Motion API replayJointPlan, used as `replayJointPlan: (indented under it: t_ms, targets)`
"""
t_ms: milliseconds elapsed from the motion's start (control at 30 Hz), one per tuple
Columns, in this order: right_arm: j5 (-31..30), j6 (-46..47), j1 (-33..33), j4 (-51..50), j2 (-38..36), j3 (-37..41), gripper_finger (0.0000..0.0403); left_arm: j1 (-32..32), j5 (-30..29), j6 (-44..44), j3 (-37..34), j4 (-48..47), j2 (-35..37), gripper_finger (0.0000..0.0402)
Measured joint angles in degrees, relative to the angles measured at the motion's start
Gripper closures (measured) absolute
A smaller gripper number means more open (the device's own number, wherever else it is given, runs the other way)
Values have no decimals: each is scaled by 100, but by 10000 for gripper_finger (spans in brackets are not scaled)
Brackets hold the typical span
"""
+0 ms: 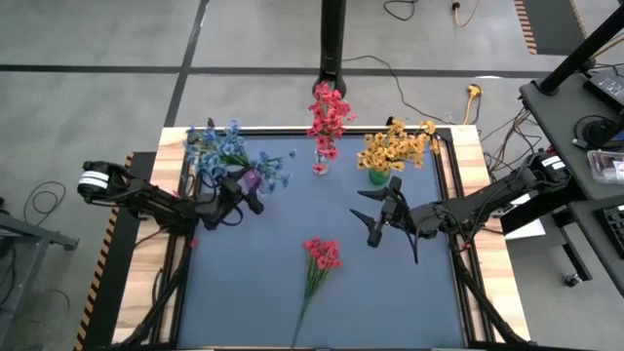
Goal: Sort flowers into vase by color
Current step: Put the blue flower into the purple vase
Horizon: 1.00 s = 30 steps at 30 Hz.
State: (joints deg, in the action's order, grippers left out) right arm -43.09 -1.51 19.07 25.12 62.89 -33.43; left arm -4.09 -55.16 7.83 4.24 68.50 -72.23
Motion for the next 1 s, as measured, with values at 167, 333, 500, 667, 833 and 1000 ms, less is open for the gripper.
replayJointPlan:
  t_ms: [167, 333, 500, 667, 833, 1000]
  targets:
    - [1, 10, 1, -8, 0, 0, 158, -225, -600, 108, 81, -62, 1, 173]
    - [0, 39, 2, -59, 0, 0, 158, -583, -1127, 148, 94, -63, 4, 164]
    - [0, 41, 0, -55, 0, 0, 158, -1020, -1188, -127, 186, -112, 0, 164]
    - [2, 195, 0, -61, 0, 0, 158, -1543, -1400, -137, 453, -434, 0, 164]
    - [2, 191, 2, -76, 0, 0, 158, -1965, -2274, -48, 898, -1197, -4, 164]
    - [2, 37, 2, -70, 0, 0, 158, -1906, -2385, 1004, 1408, -1324, -4, 164]
